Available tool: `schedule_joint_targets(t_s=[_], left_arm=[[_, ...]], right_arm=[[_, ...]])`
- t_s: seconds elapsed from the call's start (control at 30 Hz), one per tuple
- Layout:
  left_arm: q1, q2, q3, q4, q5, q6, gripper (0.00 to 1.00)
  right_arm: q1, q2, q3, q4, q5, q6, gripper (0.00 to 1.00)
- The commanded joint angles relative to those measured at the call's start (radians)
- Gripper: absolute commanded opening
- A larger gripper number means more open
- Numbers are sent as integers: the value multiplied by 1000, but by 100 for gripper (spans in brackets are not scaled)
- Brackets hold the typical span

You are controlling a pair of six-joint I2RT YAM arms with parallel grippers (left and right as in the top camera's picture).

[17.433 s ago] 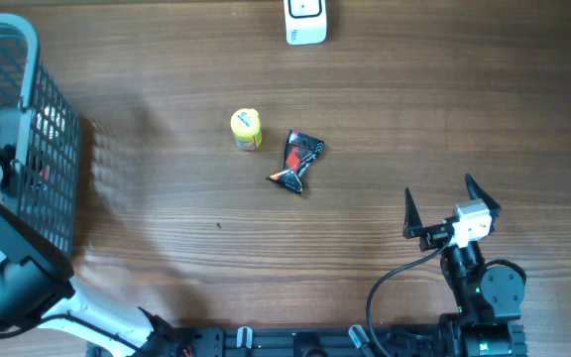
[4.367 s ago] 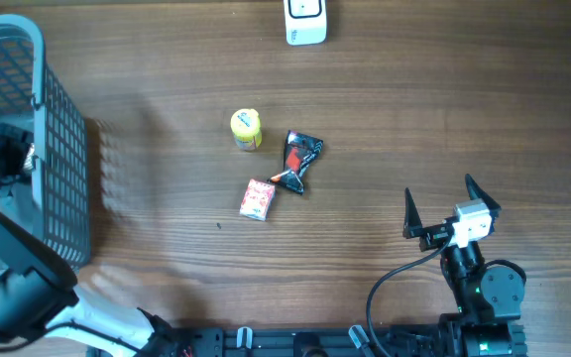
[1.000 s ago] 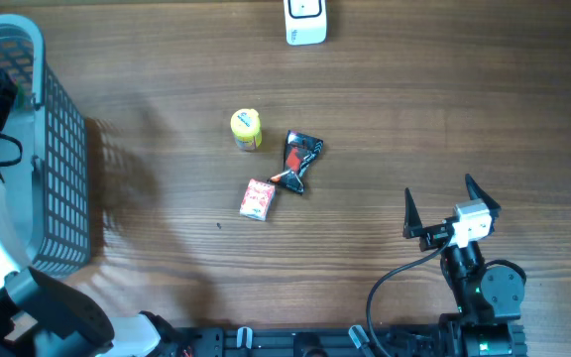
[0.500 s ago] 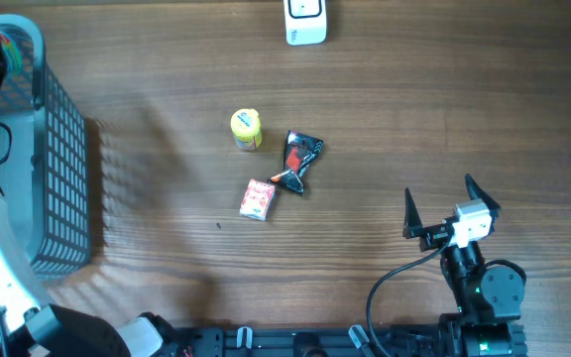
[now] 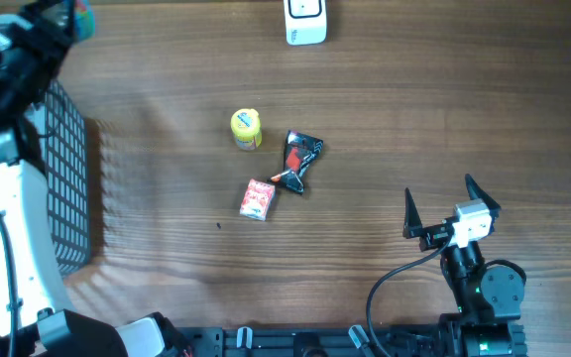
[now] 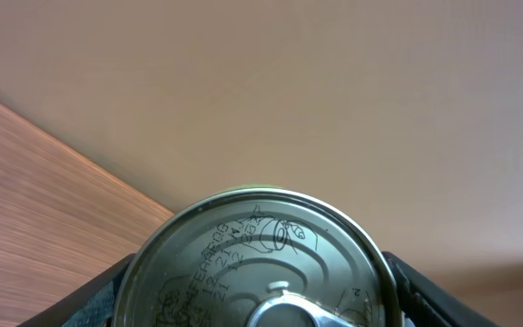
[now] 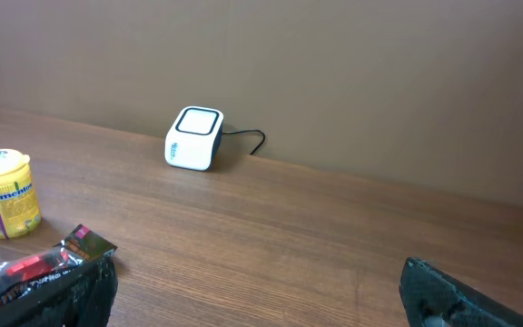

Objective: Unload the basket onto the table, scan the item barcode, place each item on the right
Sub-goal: 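Lift the tin can out and set it beside the yellow can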

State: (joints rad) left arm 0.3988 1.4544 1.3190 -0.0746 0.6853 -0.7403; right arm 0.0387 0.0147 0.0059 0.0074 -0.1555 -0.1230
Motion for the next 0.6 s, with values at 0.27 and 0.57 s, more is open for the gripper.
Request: schedule_joint_targets(t_s=[0.27, 0.57], left_arm=[[-234, 32, -2, -117, -246, 92, 76], [-299, 174, -2, -176, -257, 108, 78]], right_arm=[[1, -5, -1, 3, 7, 18, 100], [1, -5, -1, 3, 7, 19, 100]])
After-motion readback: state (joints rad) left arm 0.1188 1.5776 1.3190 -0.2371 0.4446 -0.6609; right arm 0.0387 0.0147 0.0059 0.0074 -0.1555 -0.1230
